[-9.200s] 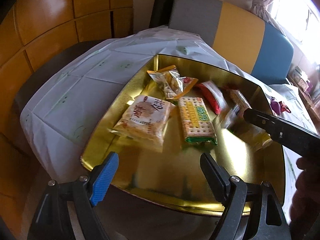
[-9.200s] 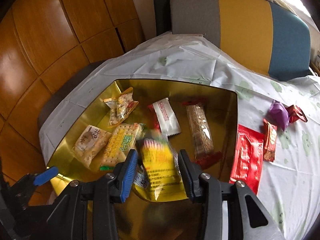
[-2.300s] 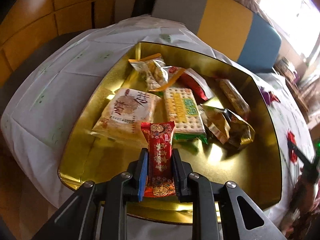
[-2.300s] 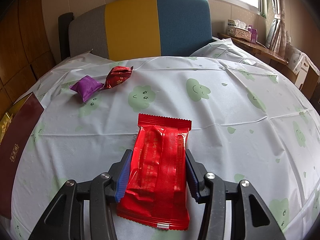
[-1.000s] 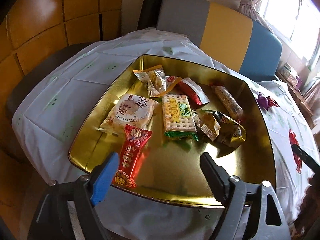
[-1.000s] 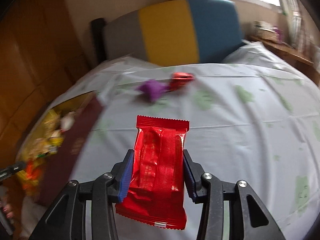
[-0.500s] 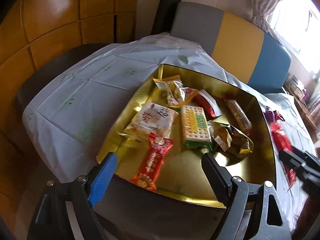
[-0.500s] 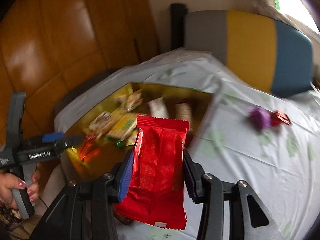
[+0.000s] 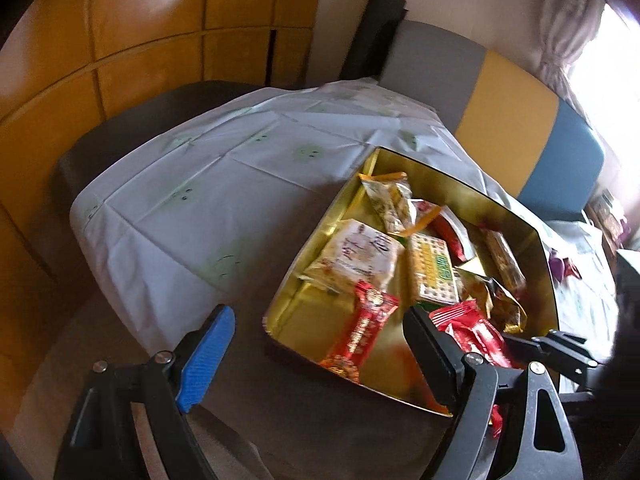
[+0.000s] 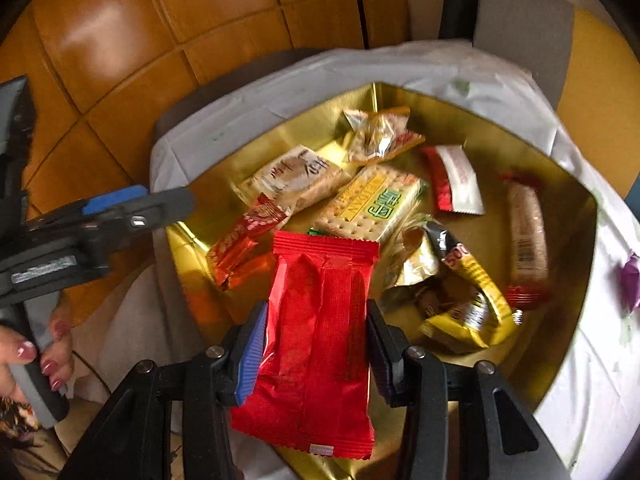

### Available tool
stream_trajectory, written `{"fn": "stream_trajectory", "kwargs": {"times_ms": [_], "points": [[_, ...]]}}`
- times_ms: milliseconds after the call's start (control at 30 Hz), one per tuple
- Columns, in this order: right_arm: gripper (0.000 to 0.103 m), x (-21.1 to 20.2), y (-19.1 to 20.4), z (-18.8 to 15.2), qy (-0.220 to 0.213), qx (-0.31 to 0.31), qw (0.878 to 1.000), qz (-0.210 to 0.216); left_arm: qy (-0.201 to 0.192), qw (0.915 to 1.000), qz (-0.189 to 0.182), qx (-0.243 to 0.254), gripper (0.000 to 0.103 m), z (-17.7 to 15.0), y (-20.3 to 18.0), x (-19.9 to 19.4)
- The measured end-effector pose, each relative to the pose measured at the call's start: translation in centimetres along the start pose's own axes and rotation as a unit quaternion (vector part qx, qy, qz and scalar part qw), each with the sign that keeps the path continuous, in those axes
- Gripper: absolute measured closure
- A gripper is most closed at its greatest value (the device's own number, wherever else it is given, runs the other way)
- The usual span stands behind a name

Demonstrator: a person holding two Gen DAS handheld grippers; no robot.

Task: Organize snacks
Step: 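Carry the red rectangular packet into the gold tin and open the right tool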

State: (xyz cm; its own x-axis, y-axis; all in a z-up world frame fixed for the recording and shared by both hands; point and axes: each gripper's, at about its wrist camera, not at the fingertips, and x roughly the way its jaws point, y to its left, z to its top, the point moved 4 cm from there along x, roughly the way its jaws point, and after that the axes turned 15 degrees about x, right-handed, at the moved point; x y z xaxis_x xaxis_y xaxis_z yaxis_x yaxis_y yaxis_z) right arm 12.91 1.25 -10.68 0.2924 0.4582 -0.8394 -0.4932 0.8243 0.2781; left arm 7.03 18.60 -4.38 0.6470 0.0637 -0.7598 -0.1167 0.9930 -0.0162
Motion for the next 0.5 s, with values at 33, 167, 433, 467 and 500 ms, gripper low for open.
{"fn": "stream_trajectory", "kwargs": {"times_ms": [33, 167, 433, 467, 500], "points": [[0.056, 0.3, 0.0, 0.2, 0.005, 0.005, 1.000, 0.005, 0.000, 1.0000, 0.001, -0.006, 0.016, 0.0, 0.3, 0.0], [0.053, 1.0, 0.0, 0.9, 0.014, 0.028, 0.999, 0.024, 0.000, 0.9999, 0.003, -0.011, 0.016, -0.1, 0.6, -0.1], [0.052, 1.0, -0.5, 1.4, 0.004, 0.027, 1.000, -0.015, -0.003, 1.0000, 0.002, -0.005, 0.016, -0.2, 0.2, -0.1], [0.052, 0.8, -0.7, 1.3, 0.001, 0.032, 0.999, -0.012, -0.002, 1.0000, 0.002, -0.006, 0.016, -0.2, 0.2, -0.1], [0.052, 0.6, -0.9, 1.3, -0.001, 0.042, 0.999, -0.004, 0.000, 1.0000, 0.001, -0.007, 0.016, -0.2, 0.2, 0.0]]}}
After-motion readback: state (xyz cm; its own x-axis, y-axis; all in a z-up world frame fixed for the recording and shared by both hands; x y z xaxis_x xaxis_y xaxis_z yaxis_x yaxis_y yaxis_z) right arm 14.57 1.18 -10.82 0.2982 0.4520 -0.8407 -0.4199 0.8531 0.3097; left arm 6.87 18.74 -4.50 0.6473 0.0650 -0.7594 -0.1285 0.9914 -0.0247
